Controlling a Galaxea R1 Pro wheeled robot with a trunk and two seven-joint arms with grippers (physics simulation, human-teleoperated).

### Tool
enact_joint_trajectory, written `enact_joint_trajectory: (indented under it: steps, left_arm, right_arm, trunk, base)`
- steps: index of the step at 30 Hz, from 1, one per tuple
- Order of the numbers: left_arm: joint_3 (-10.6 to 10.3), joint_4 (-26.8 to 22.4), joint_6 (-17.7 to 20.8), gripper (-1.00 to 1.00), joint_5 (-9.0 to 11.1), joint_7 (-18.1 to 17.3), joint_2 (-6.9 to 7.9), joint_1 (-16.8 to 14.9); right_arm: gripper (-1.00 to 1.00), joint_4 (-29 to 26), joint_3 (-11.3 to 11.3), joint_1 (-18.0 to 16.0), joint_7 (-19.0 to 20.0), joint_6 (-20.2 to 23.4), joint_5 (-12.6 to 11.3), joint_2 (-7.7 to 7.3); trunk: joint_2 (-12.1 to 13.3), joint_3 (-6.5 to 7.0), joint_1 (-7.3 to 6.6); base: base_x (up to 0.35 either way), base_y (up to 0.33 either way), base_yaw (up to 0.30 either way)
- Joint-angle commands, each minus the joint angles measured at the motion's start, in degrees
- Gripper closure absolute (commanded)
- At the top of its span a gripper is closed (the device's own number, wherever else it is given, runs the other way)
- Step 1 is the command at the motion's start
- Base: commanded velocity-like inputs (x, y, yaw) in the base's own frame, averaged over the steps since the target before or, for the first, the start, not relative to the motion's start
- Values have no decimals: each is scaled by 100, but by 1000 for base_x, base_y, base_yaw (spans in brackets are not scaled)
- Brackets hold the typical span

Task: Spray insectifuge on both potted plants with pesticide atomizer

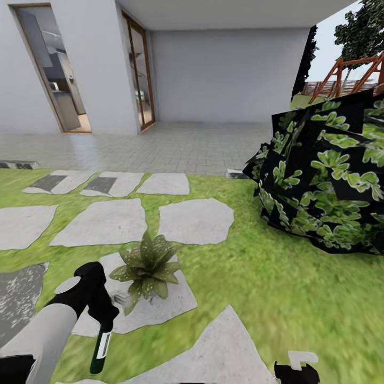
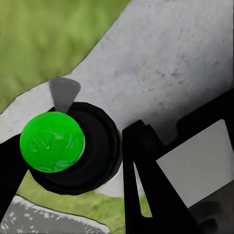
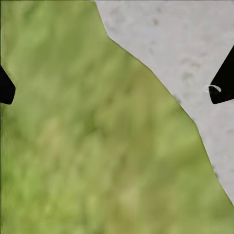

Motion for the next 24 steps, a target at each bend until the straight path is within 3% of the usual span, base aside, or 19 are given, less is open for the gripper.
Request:
enact_joint_trajectory:
  steps: [1,6,9,13,24]
  left_arm:
    - [23,-9,60,100,-59,-62,-7,-3]
    - [14,-21,65,100,-58,-137,-9,-28]
    - [-10,-22,76,100,-64,-431,1,-98]
    - [-27,-25,83,100,-98,-446,-9,-155]
    - [-56,-22,86,100,-137,-446,-48,-231]
  right_arm:
    - [-100,9,-44,-5,-12,-22,59,0]
    - [-100,9,-44,-5,-15,-22,66,-9]
    - [-100,9,-44,-5,-16,-22,59,-3]
    - [-100,9,-44,-5,-15,-22,58,10]
    - [-100,9,-44,-5,-16,-22,58,20]
  trunk:
    - [-2,-5,1]
    - [-2,-5,1]
    - [-2,-5,1]
    - [-2,-5,1]
    - [-2,-5,1]
  base:
    - [267,-206,1]
    - [218,-114,0]
    - [27,-11,0]
    - [3,-1,34]
    - [54,-72,241]
